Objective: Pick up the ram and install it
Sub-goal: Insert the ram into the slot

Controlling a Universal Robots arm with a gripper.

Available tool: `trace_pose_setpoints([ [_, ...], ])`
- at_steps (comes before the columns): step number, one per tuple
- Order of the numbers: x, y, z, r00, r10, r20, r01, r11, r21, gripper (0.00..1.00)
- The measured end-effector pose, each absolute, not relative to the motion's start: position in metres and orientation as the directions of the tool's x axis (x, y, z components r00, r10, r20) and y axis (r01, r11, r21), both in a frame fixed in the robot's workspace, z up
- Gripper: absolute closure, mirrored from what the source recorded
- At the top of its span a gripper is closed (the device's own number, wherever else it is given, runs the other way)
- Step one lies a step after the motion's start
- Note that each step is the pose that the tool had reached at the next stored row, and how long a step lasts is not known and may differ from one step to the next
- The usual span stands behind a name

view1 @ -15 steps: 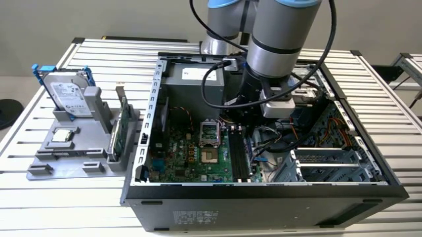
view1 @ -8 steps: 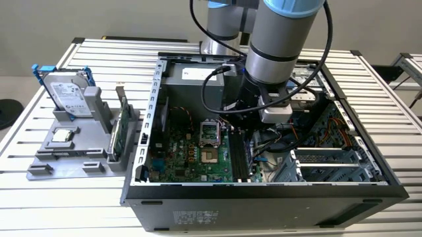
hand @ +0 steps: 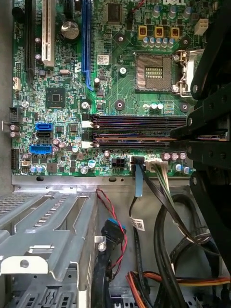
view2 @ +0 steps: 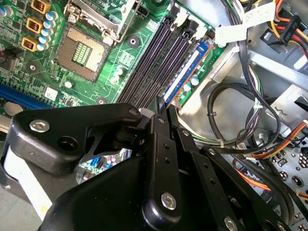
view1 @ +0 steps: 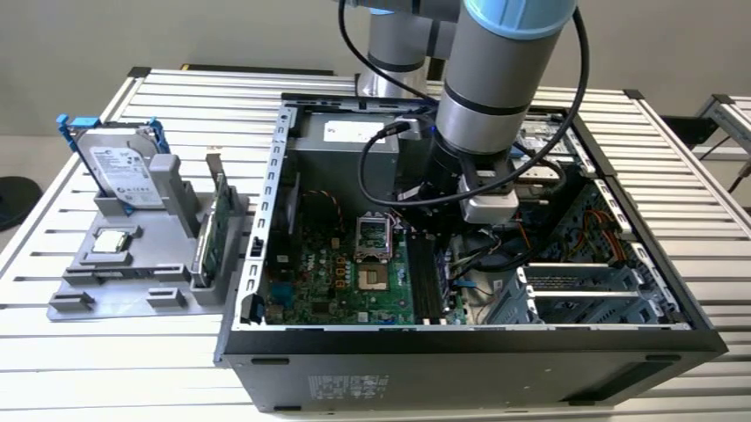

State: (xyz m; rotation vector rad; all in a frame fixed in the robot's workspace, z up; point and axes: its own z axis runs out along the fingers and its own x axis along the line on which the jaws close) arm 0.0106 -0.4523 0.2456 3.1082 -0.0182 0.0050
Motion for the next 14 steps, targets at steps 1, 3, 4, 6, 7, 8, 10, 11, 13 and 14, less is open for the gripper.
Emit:
trace_pose_setpoints([
  [1, 0.011, -0.452, 0.246, 1.0, -0.012, 0.003, -0.012, -0.999, 0.033, 1.0],
  [3, 0.011, -0.452, 0.245, 1.0, -0.012, 0.003, -0.012, -0.999, 0.033, 1.0],
  [4, 0.011, -0.452, 0.245, 1.0, -0.012, 0.004, -0.012, -0.999, 0.033, 1.0],
  [6, 0.011, -0.452, 0.243, 1.0, -0.012, 0.004, -0.012, -0.999, 0.033, 1.0],
  [7, 0.011, -0.452, 0.242, 1.0, -0.012, 0.004, -0.012, -0.999, 0.033, 1.0],
  [8, 0.011, -0.452, 0.24, 1.0, -0.012, 0.004, -0.012, -0.999, 0.033, 1.0],
  [10, 0.011, -0.452, 0.236, 1.0, -0.012, 0.003, -0.012, -0.999, 0.033, 1.0],
  [11, 0.011, -0.452, 0.235, 1.0, -0.012, 0.004, -0.012, -0.999, 0.033, 1.0],
  [13, 0.011, -0.452, 0.231, 1.0, -0.012, 0.004, -0.012, -0.999, 0.033, 1.0],
  [14, 0.012, -0.452, 0.23, 1.0, -0.012, 0.004, -0.012, -0.999, 0.033, 1.0],
])
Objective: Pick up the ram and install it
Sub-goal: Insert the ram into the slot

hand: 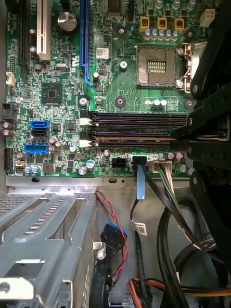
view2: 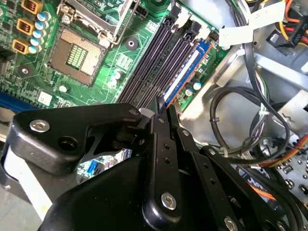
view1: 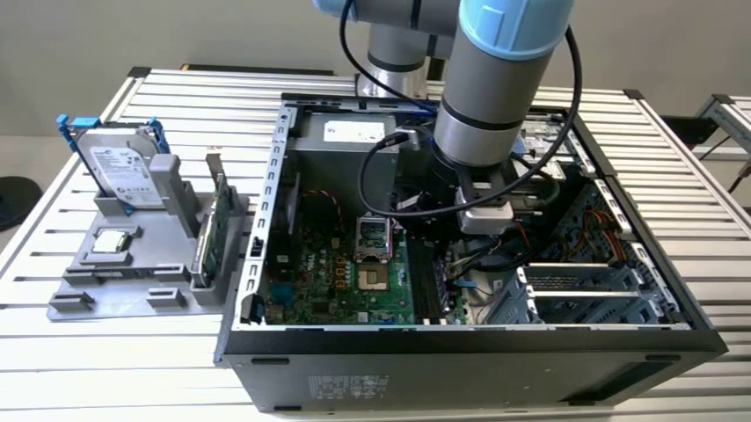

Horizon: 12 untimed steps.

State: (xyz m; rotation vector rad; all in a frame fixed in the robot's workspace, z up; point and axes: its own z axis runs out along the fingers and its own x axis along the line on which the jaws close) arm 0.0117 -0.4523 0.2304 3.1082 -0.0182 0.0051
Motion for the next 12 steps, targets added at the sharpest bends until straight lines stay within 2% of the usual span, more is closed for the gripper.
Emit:
trace_pose_setpoints([
  [12, 0.0123, -0.4524, 0.2279, 1.0, -0.011, 0.003, -0.012, -0.999, 0.033, 1.0],
])
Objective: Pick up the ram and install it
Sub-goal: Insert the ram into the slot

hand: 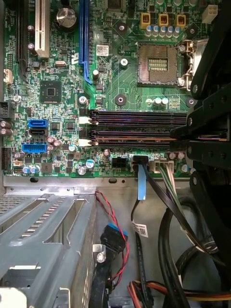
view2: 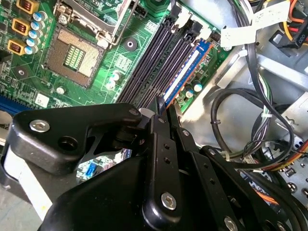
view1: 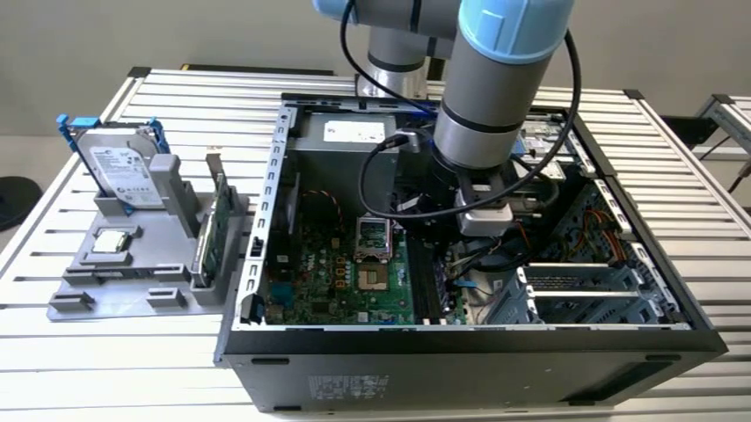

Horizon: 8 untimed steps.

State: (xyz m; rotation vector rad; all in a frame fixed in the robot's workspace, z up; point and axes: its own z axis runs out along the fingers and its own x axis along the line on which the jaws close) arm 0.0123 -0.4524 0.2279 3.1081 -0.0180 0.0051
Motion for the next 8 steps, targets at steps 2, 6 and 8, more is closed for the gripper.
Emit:
trace_pose_setpoints([
  [2, 0.0132, -0.4526, 0.2276, 1.0, -0.012, 0.004, -0.012, -0.999, 0.033, 1.0],
  [6, 0.0141, -0.4539, 0.2274, 1.0, -0.012, 0.003, -0.012, -0.999, 0.033, 1.0],
  [8, 0.0142, -0.4553, 0.2272, 1.0, -0.012, 0.003, -0.012, -0.999, 0.033, 1.0],
])
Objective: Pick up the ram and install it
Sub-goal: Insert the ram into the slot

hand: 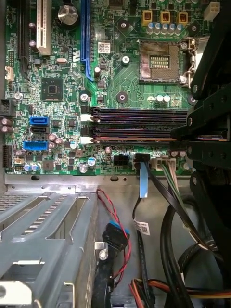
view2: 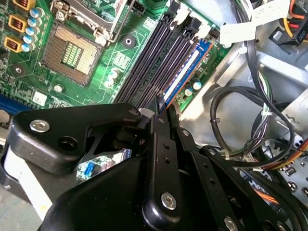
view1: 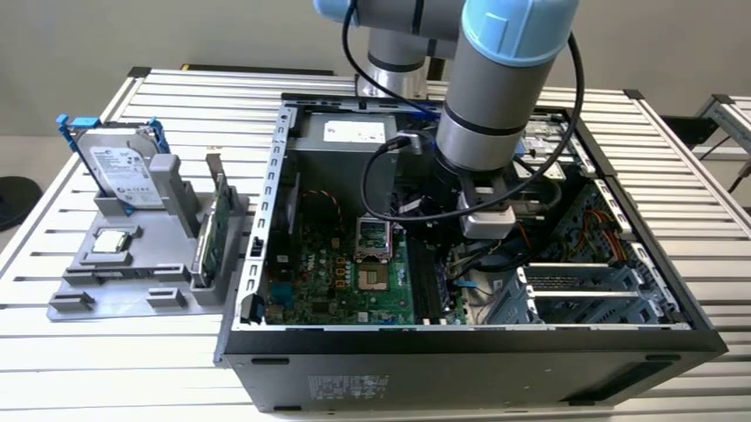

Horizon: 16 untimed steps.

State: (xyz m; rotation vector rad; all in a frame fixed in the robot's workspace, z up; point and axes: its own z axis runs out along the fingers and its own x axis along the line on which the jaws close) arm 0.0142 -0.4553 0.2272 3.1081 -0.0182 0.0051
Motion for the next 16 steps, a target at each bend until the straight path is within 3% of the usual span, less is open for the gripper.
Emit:
trace_pose_setpoints([
  [16, 0.0133, -0.4577, 0.22, 1.0, -0.012, 0.003, -0.012, -0.999, 0.033, 1.0],
])
